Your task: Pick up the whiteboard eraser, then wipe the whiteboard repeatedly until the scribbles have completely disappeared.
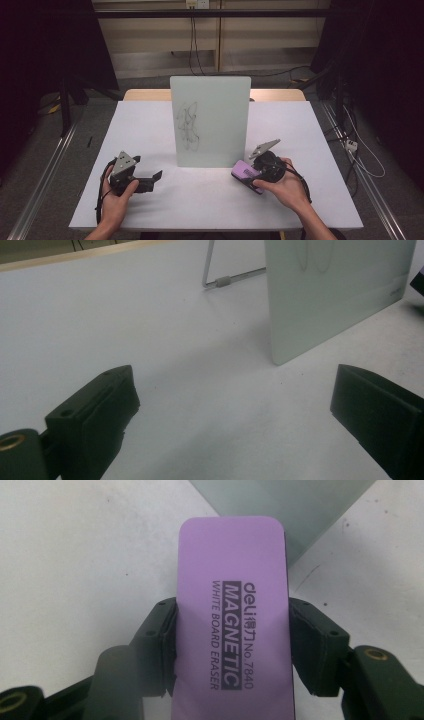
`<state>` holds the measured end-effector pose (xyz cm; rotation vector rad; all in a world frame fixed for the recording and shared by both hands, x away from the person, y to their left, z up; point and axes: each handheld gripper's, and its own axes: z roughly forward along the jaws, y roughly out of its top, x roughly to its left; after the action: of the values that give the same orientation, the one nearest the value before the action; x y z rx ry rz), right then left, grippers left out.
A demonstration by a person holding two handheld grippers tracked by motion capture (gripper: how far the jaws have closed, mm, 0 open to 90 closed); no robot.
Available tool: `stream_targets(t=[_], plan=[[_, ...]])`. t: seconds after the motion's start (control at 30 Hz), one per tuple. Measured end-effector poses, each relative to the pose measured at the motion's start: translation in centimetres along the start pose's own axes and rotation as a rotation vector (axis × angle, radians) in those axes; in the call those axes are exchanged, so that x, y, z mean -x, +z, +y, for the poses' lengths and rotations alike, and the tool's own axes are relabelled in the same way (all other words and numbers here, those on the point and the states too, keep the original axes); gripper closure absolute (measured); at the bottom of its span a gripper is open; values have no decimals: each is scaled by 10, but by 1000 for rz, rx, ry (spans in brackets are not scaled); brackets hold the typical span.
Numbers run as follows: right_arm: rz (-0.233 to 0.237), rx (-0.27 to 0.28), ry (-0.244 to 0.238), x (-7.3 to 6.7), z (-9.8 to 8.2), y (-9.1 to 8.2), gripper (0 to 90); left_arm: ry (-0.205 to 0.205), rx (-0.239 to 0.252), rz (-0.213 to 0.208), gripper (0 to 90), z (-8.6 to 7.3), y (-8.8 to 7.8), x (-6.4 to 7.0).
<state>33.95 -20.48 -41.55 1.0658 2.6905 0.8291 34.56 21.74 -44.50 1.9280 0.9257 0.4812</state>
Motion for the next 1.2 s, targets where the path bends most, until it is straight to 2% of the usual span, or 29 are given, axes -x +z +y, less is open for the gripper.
stream_targets(t=[0.1, 0.37, 0.87, 1.2], plan=[[16, 33, -9, 1, 3, -2, 416, -14, 3, -2, 46, -1, 0, -1], [25, 74, -24, -2, 7, -2, 416, -21, 6, -4, 46, -1, 0, -1], [18, 180, -81, -8, 6, -3, 416, 14, -8, -6, 46, 1, 0, 1], [37, 224, -73, -5, 6, -6, 417, 20, -26, -15, 47, 0, 2, 1]])
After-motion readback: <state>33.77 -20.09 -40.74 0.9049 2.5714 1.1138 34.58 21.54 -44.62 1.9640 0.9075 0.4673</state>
